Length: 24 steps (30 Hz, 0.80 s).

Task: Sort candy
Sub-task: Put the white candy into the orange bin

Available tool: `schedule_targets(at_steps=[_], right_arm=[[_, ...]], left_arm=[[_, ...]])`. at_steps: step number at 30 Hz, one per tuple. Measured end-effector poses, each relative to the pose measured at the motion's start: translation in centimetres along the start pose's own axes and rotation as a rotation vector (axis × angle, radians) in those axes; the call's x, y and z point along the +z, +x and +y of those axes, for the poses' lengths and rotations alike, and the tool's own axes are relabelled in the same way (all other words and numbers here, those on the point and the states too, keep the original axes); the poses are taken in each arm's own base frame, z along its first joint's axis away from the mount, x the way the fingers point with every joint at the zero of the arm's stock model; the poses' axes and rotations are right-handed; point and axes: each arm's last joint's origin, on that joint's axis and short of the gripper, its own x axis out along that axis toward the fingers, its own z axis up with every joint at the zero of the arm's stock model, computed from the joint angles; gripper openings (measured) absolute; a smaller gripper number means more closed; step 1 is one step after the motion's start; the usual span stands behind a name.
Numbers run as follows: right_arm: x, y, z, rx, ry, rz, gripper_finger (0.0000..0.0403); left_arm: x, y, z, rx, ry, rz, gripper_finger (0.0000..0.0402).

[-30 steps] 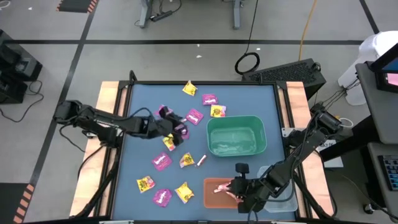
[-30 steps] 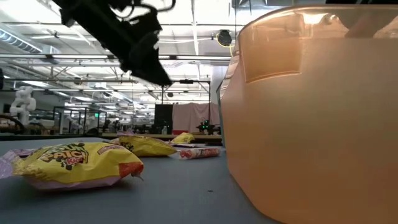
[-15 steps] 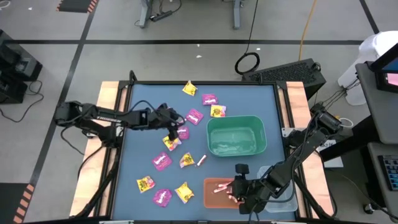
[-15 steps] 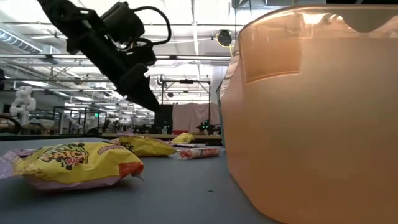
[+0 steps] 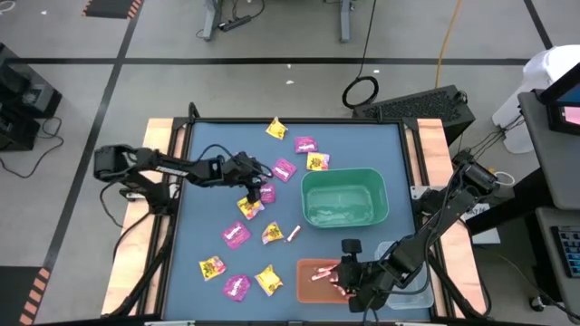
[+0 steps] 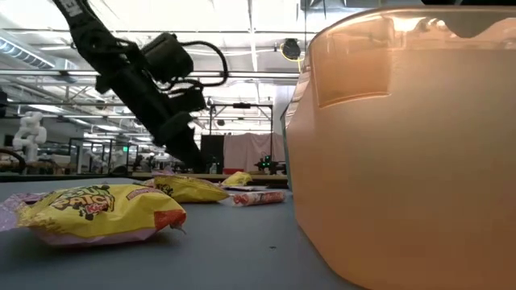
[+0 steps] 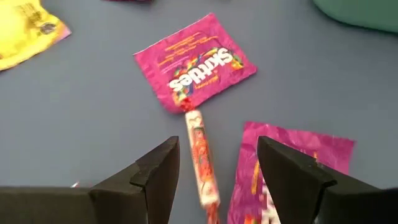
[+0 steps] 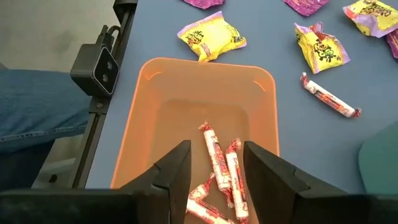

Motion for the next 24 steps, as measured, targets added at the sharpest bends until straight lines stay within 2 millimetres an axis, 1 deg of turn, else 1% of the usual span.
schedule_targets(at_steps=[6, 10, 19, 24], right_arm=[[0.0, 0.0, 0.0, 0.000, 0.000, 0.000, 0.0137], [0.0, 0.0, 0.0, -0.001, -0.003, 0.001, 0.0137], [0.0, 0.0, 0.0, -0.001, -0.003, 0.000, 0.0137], [0.0, 0.0, 0.0, -0.001, -0.003, 0.001, 0.0137]], left_arm=[[-1.0, 1.9, -0.1, -0.002, 0.018, 0.034, 0.0221], [-1.4, 2.7, -0.2, -0.002, 0.018, 0.055, 0.0203], [-1.4, 2.9, -0.3, -0.032, 0.017, 0.051, 0.0100], [-1.5, 2.9, -0.3, -0.044, 0.016, 0.055, 0.0050]])
